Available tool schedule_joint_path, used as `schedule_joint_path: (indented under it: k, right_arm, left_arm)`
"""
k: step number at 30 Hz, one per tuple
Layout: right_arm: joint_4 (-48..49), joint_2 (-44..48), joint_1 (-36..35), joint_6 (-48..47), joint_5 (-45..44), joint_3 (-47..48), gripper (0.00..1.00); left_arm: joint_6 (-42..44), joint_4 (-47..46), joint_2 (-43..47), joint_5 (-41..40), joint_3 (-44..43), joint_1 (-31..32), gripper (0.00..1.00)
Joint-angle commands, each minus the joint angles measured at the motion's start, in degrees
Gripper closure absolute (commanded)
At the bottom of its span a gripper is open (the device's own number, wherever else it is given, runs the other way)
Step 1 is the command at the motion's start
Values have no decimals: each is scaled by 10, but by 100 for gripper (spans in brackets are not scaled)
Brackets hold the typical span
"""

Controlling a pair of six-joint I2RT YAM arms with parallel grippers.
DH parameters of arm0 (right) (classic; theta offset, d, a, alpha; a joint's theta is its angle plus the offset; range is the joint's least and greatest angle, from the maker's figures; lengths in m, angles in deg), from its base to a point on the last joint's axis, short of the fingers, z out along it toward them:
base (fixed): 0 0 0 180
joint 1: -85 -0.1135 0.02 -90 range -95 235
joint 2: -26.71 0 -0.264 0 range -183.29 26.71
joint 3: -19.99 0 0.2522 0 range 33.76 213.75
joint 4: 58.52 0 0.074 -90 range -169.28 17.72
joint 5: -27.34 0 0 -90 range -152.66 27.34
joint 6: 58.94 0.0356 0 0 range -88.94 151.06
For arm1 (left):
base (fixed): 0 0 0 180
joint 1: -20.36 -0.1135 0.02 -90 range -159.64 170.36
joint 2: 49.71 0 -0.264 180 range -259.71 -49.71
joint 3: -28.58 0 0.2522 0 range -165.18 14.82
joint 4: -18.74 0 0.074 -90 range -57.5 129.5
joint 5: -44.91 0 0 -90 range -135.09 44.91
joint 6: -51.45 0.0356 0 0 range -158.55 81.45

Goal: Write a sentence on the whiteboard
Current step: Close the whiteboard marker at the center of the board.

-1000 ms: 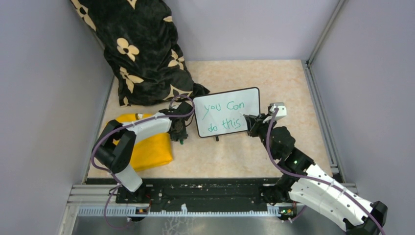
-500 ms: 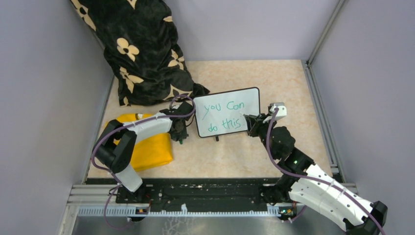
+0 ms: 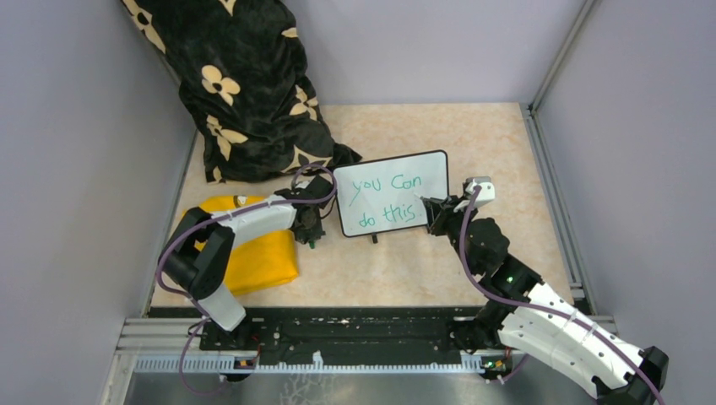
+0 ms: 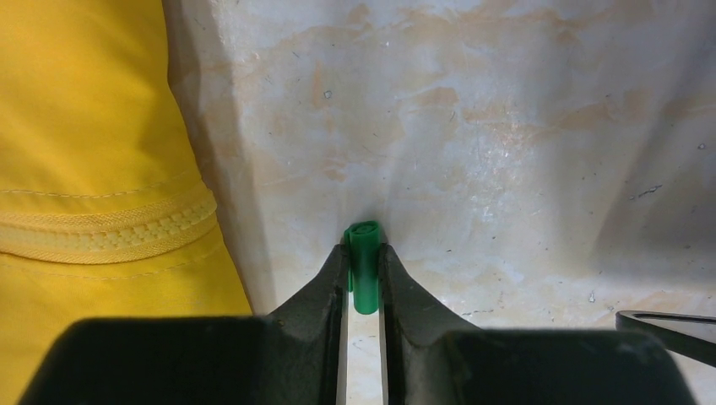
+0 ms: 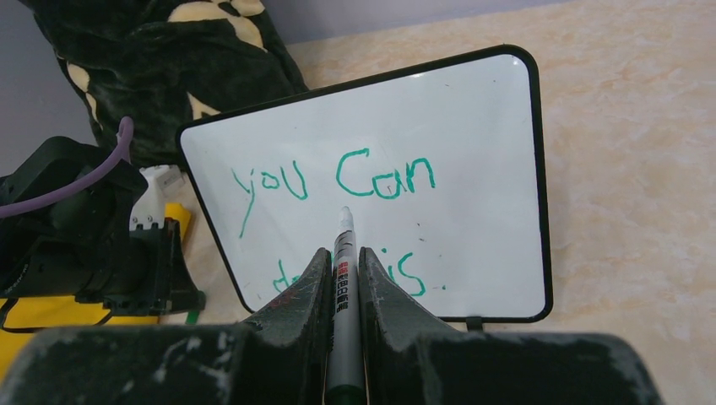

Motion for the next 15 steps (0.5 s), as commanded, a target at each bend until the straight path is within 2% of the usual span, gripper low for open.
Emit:
schedule_joint_path:
  k: [1,9,15]
  right_arm:
    - [10,7,-5,-1,-11,5,100]
    - [-11,7,-5,-1,-14,21,100]
    - [-28,12,-5,-2,-15,41,100]
  left_arm:
    - [-22,3,0,-1,23,2,100]
    - [-24,40,63,-29,-11,0,100]
    - [-25,64,144,-55,-34,-4,100]
